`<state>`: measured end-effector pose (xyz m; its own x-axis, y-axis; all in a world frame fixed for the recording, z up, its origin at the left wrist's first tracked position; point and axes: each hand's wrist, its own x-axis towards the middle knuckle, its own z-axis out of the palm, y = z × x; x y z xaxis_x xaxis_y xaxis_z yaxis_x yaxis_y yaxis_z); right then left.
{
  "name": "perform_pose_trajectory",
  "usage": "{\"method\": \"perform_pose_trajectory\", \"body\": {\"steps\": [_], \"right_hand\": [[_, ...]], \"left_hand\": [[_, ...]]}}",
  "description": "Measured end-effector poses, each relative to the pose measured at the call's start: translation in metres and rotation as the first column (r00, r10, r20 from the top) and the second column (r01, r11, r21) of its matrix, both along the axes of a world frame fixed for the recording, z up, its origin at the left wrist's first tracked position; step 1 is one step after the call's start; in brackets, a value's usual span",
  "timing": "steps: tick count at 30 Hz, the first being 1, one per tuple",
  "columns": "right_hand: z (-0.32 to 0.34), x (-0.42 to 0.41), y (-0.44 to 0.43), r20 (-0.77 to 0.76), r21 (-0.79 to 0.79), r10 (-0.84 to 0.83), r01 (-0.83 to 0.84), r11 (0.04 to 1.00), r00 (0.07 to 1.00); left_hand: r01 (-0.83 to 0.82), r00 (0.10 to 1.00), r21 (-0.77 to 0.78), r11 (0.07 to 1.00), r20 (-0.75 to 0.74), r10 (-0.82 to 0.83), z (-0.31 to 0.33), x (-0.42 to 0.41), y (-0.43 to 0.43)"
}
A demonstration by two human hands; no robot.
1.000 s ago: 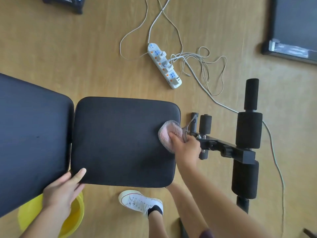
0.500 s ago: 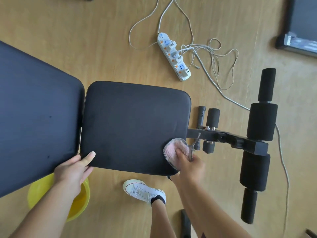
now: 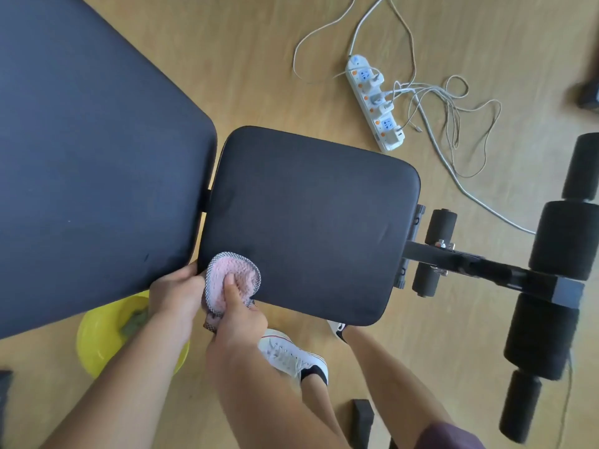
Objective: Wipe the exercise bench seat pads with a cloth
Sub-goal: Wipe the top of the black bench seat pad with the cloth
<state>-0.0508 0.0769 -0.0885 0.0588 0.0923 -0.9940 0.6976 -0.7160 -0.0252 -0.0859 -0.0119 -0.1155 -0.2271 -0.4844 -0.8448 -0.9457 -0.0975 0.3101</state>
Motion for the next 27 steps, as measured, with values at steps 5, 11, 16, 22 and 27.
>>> {"method": "perform_pose_trajectory", "body": {"steps": [5,11,16,22,27], "right_hand": [[0.01,0.016,0.064,0.187,0.26,0.034,-0.083,0.962,0.982],[-0.006,-0.01,-0.018,0.057,0.142,0.004,-0.012,0.99,0.998],[-0.002,-0.004,0.005,0.036,0.155,0.0,-0.006,0.988,0.999],[-0.01,0.009,0.018,0.048,0.263,0.06,-0.07,0.962,0.997],[0.006,0.03,0.109,0.081,0.324,0.278,-0.289,0.901,0.957]], "left_hand": [[-0.042,0.998,0.023,0.999,-0.054,0.043,0.003,0.001,0.001],[-0.009,1.0,0.035,0.999,-0.018,0.01,0.001,0.004,-0.005],[-0.054,0.997,0.112,0.992,-0.051,0.06,-0.003,0.011,-0.008],[-0.056,0.995,0.087,0.995,-0.077,0.063,-0.004,0.012,-0.004],[-0.047,0.995,0.078,0.996,-0.087,0.054,-0.01,0.016,-0.005]]}}
